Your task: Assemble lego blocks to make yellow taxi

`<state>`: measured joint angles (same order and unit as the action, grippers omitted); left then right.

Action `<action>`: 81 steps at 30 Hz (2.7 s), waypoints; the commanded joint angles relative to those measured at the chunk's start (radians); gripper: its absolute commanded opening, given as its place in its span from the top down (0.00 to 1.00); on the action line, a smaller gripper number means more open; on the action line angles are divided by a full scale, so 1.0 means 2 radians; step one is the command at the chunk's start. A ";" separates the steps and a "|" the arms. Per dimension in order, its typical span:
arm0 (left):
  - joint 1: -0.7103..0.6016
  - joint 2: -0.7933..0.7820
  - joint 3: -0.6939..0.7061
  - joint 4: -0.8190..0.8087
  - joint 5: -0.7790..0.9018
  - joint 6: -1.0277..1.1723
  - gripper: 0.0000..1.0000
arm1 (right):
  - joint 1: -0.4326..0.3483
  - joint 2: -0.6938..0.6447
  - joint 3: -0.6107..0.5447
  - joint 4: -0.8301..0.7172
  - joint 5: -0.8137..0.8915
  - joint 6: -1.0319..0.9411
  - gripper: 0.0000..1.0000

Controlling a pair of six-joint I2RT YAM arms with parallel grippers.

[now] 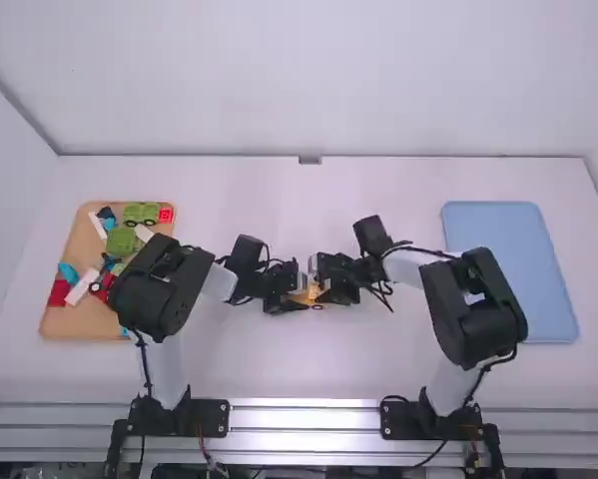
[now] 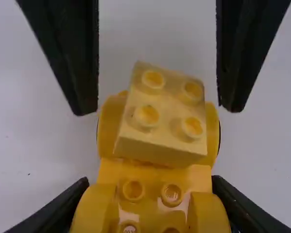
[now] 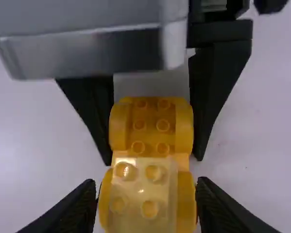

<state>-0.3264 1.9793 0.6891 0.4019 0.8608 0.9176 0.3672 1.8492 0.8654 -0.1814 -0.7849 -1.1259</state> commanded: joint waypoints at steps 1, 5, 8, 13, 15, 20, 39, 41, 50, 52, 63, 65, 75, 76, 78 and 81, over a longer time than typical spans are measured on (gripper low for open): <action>-0.003 0.011 -0.011 -0.014 -0.019 -0.006 0.58 | 0.004 -0.012 -0.017 0.020 0.010 0.002 0.46; 0.000 0.011 -0.011 -0.014 -0.019 -0.006 0.58 | 0.003 -0.012 -0.040 0.071 0.013 0.035 0.50; -0.003 0.011 -0.011 -0.014 -0.020 -0.006 0.58 | -0.002 -0.013 -0.047 0.082 0.011 0.037 0.55; -0.003 0.011 -0.010 -0.014 -0.019 -0.006 0.58 | 0.000 -0.013 -0.046 0.078 0.006 0.037 0.60; -0.003 0.011 -0.010 -0.014 -0.019 -0.006 0.58 | -0.001 -0.013 -0.046 0.078 -0.002 0.037 0.63; -0.003 0.011 -0.010 -0.016 -0.019 -0.006 0.60 | -0.005 -0.013 -0.040 0.073 -0.004 0.061 0.66; -0.001 0.011 -0.011 -0.016 -0.019 -0.006 0.60 | -0.003 -0.012 -0.027 0.036 -0.002 0.067 0.58; 0.000 0.011 -0.011 -0.016 -0.019 -0.006 0.60 | -0.003 -0.013 -0.027 0.039 -0.002 0.068 0.46; -0.003 0.011 -0.011 -0.015 -0.019 -0.006 0.59 | -0.022 -0.033 -0.022 0.068 -0.076 0.060 0.46; -0.003 0.011 -0.011 -0.016 -0.019 -0.006 0.59 | -0.035 -0.049 -0.023 0.051 -0.101 0.036 0.50; -0.003 0.011 -0.011 -0.010 -0.020 -0.005 0.59 | -0.041 -0.041 -0.030 0.000 -0.062 0.008 1.00; -0.003 0.011 -0.011 -0.012 -0.019 -0.006 0.59 | -0.037 -0.027 -0.030 0.012 -0.049 0.033 1.00; -0.003 0.011 -0.010 -0.016 -0.019 -0.006 0.60 | -0.025 0.008 -0.030 0.019 -0.037 0.041 1.00; -0.003 0.011 -0.010 -0.014 -0.019 -0.006 0.60 | -0.022 0.008 -0.030 0.018 -0.033 0.041 1.00; -0.003 0.011 -0.010 -0.014 -0.019 -0.005 0.60 | -0.017 0.008 -0.030 0.018 -0.023 0.042 1.00; -0.003 0.011 -0.010 -0.015 -0.019 -0.006 0.60 | -0.008 0.008 -0.030 0.018 -0.001 0.046 1.00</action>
<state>-0.3264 1.9793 0.6888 0.3969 0.8673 0.9207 0.3325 1.8366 0.8028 -0.1318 -0.8639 -1.0435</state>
